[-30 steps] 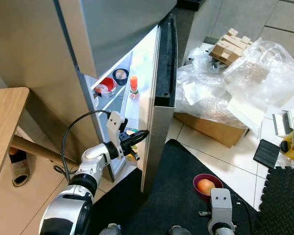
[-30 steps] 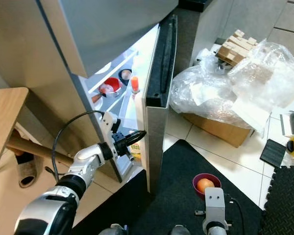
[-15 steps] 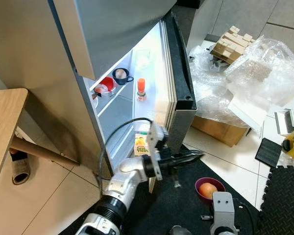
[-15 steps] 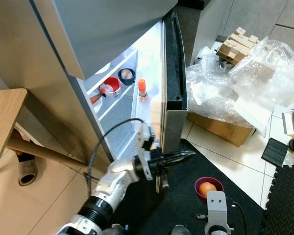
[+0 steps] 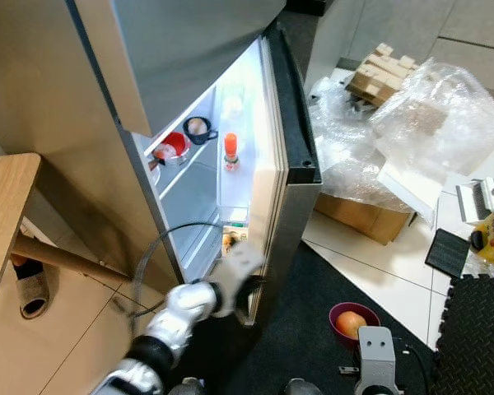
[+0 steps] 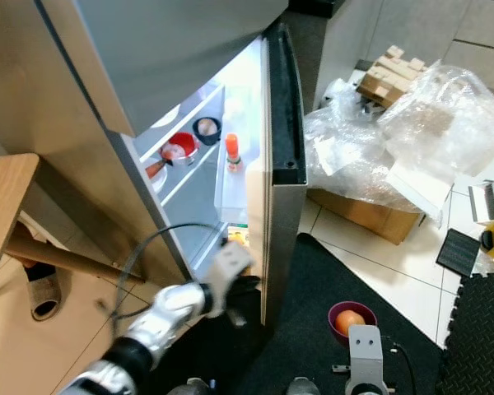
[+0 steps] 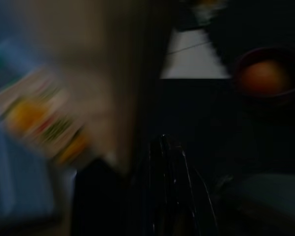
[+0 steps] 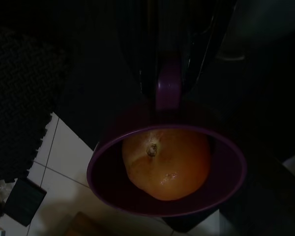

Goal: Restocking fridge

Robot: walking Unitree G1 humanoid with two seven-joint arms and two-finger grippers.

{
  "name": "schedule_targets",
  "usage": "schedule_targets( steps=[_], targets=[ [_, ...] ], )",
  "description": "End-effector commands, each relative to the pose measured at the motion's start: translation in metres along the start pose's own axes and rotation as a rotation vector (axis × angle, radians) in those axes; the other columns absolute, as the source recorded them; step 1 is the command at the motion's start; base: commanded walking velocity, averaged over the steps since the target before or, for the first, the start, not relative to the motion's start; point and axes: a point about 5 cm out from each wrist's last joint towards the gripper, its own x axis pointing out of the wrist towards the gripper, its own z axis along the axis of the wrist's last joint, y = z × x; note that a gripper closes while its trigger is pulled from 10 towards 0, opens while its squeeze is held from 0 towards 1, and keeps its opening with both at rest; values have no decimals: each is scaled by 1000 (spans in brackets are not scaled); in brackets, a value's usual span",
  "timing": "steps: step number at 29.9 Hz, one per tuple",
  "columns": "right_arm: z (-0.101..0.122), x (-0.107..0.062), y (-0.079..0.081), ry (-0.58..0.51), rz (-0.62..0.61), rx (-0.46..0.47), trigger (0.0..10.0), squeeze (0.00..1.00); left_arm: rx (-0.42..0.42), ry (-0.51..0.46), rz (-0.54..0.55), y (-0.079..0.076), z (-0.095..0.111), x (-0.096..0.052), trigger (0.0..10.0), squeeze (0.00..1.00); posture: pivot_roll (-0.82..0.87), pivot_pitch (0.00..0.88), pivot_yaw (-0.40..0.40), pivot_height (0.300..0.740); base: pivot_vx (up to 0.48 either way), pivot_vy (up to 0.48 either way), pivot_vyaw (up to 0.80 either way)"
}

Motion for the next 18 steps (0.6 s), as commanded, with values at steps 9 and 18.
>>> schedule_targets(
  steps=[9,18],
  targets=[
    [1,1,-4,2,9,-17,10000,0,-233,-95,347,34,-42,-63,10000,0,-131,161,-15,731,0,0,0],
    [3,5,5,23,30,-30,10000,0,-436,310,624,5,-136,-90,10000,0,-114,111,-28,731,0,0,0]
  ],
)
